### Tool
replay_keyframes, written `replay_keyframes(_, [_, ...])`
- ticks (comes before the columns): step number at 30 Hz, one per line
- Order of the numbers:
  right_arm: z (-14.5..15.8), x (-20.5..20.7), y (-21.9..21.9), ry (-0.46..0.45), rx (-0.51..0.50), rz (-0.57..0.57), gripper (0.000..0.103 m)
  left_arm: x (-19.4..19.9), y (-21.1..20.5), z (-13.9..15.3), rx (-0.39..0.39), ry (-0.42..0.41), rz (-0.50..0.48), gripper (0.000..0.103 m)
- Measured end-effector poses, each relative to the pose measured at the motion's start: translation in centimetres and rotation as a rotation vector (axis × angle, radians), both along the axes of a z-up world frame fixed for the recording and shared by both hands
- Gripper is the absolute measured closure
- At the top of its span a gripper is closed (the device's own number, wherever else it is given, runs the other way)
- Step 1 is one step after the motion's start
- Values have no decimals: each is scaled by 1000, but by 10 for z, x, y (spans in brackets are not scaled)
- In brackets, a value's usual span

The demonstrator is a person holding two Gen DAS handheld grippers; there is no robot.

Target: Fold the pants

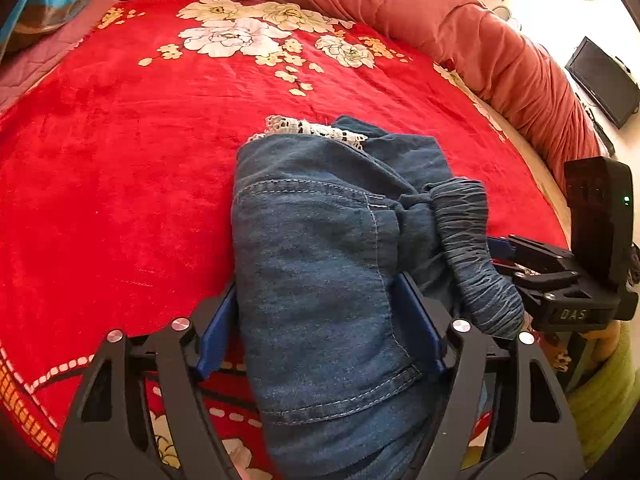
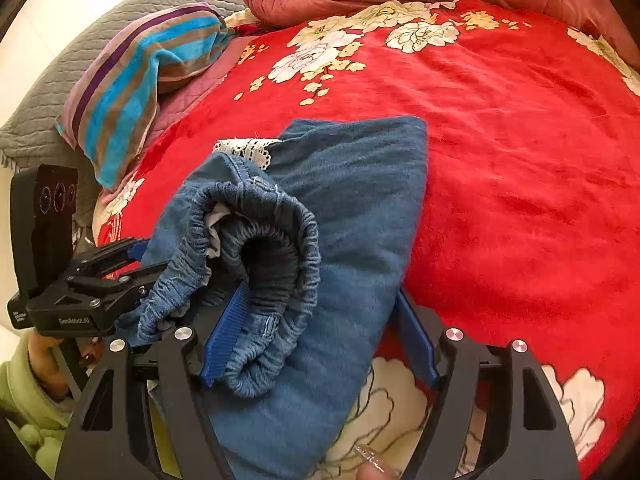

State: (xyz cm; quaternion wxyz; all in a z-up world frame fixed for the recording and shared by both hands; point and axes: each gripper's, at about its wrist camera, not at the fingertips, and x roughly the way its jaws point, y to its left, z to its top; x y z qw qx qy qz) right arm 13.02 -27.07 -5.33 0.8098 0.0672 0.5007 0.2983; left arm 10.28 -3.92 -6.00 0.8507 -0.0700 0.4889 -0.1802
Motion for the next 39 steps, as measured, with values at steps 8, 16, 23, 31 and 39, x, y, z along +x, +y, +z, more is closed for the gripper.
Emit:
replay_keyframes(8, [5,-2,8,-44,9,26,57,-1,-5,5,-1,-18,-7,59])
replay_keyframes(16, [4,-4,5,-28,10,16,55,-4,-6,5,11,-18,-1,58])
replay_keyframes(23, [1,-6,0,-6,28,-4,51,-1,-5,0,-21,10,10,50])
replay_keyframes(31, [15,-15,6,-85,15,-16,74,-5,-11,10,11,-29,-4,75])
replay_keyframes(39, [35,-19,5,-138,30,-2,77,-11,-14,28,-2,-64,5,77])
